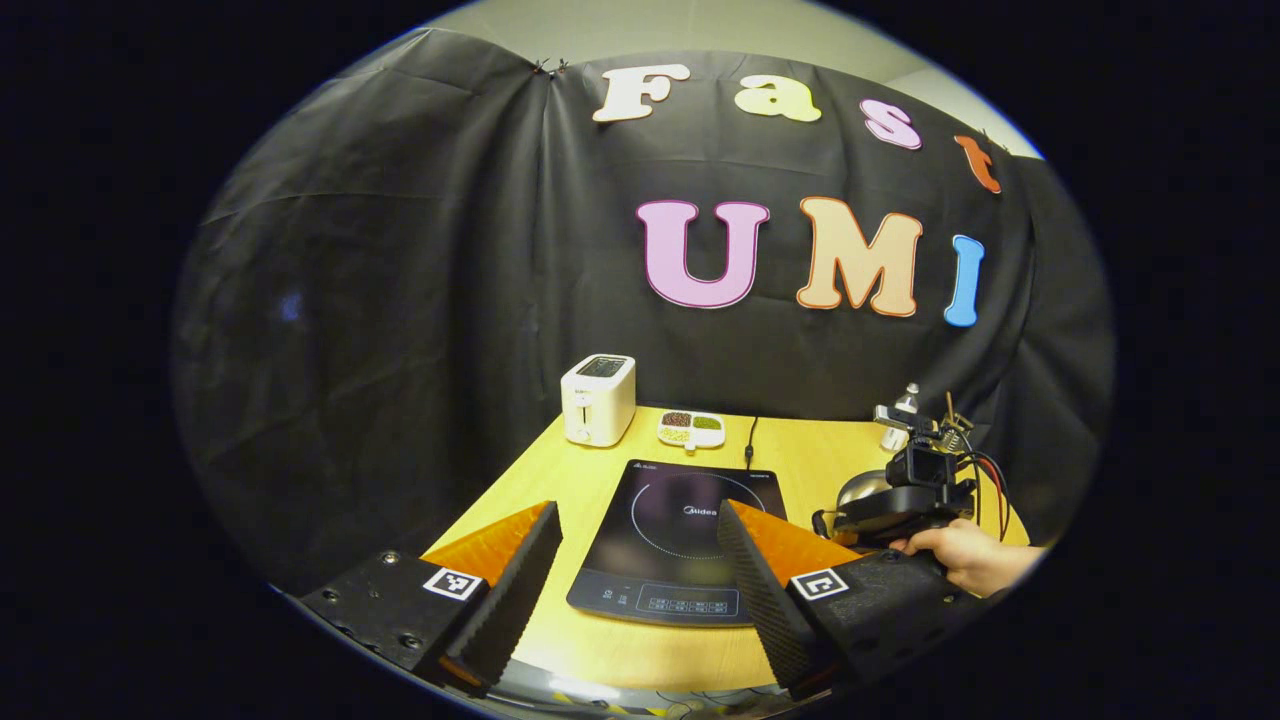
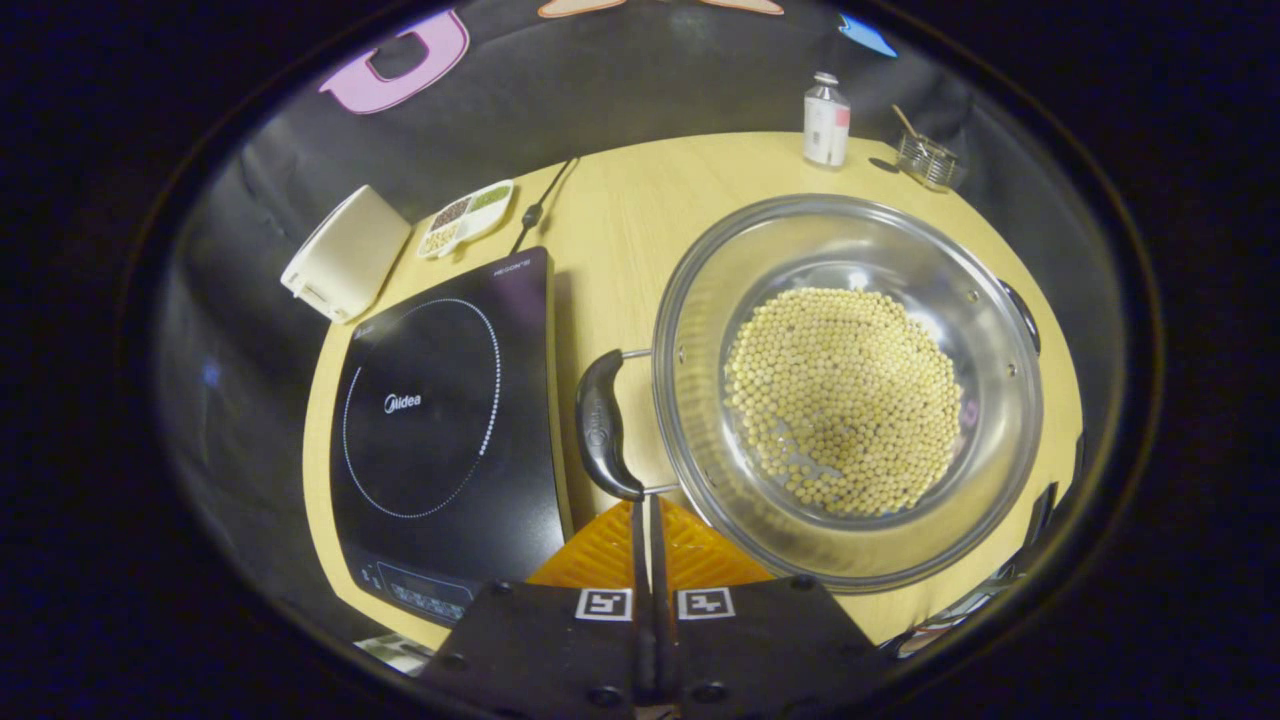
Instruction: First push the handle of the pot to place it horizontally, then grasp the pot with both hands and set it on the induction cooktop.
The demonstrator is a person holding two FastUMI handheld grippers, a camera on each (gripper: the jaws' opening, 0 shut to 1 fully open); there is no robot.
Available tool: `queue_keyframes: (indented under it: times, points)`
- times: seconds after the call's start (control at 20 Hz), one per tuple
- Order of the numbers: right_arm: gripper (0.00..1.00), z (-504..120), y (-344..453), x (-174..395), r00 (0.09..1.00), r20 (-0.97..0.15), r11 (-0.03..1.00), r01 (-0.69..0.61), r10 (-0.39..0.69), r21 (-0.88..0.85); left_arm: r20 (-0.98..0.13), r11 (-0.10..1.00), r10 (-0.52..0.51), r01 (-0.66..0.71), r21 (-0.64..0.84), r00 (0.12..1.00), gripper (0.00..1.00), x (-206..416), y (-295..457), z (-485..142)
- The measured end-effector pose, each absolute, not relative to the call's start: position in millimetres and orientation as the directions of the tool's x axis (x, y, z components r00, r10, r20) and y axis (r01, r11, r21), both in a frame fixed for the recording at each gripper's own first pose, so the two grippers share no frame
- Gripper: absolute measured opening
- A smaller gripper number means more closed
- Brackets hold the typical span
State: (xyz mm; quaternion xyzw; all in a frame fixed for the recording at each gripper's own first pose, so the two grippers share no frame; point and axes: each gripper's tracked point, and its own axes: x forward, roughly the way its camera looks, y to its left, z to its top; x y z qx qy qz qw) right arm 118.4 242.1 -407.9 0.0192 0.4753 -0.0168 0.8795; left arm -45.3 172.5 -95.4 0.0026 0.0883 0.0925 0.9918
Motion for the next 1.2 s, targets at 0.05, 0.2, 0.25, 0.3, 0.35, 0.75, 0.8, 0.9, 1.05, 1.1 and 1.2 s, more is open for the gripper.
queue_keyframes:
  times: [0.05, 0.2, 0.25, 0.3, 0.35, 0.75, 0.8, 0.9, 1.05, 1.1, 1.2]
  points:
    - [0.02, -406.6, 242.4, 117.7, 0.551, -0.834, 0.999, 0.039, -0.007, 0.017, -0.172, 0.984, 0.175, -0.175, 0.017, 0.969, 0.96, -42.9, 169.8, -93.0]
    - [0.00, -394.1, 247.4, 109.0, 0.561, -0.827, 0.999, 0.009, 0.038, 0.052, -0.164, 0.988, 0.156, -0.154, 0.026, 0.974, 0.96, -37.0, 165.3, -90.4]
    - [0.00, -389.0, 247.7, 105.2, 0.563, -0.825, 0.998, -0.001, 0.057, 0.068, -0.159, 0.990, 0.144, -0.142, 0.028, 0.977, 0.96, -35.1, 162.2, -88.2]
    - [0.00, -383.9, 247.6, 101.5, 0.565, -0.822, 0.997, -0.012, 0.073, 0.081, -0.162, 0.992, 0.129, -0.126, 0.027, 0.978, 0.96, -30.8, 157.1, -89.7]
    - [0.00, -377.7, 244.6, 97.9, 0.569, -0.818, 0.996, -0.023, 0.086, 0.089, -0.170, 0.994, 0.112, -0.110, 0.025, 0.979, 0.94, -27.2, 151.8, -92.3]
    - [0.00, -327.4, 181.9, 63.8, 0.620, -0.774, 0.990, -0.034, 0.129, 0.137, -0.256, 0.999, -0.029, 0.022, -0.028, 0.966, 0.97, -1.2, 100.9, -118.7]
    - [0.00, -322.2, 170.6, 62.4, 0.627, -0.769, 0.989, -0.020, 0.124, 0.143, -0.271, 0.999, -0.040, 0.034, -0.027, 0.962, 0.97, 3.1, 95.1, -123.8]
    - [0.08, -316.5, 144.1, 60.7, 0.634, -0.767, 0.991, 0.005, 0.097, 0.130, -0.308, 0.998, -0.059, 0.052, -0.030, 0.949, 0.96, 10.2, 83.9, -134.5]
    - [0.22, -313.6, 103.3, 64.9, 0.638, -0.769, 0.996, 0.028, 0.049, 0.087, -0.368, 0.994, -0.102, 0.078, -0.081, 0.924, 0.96, 22.1, 62.2, -150.9]
    - [0.36, -312.5, 93.1, 67.0, 0.632, -0.774, 0.995, 0.038, 0.047, 0.091, -0.390, 0.991, -0.122, 0.089, -0.102, 0.913, 0.96, 24.7, 53.7, -157.3]
    - [0.45, -310.6, 71.9, 73.2, 0.625, -0.779, 0.994, 0.056, 0.042, 0.098, -0.430, 0.984, -0.153, 0.099, -0.145, 0.890, 0.96, 33.8, 37.7, -171.6]
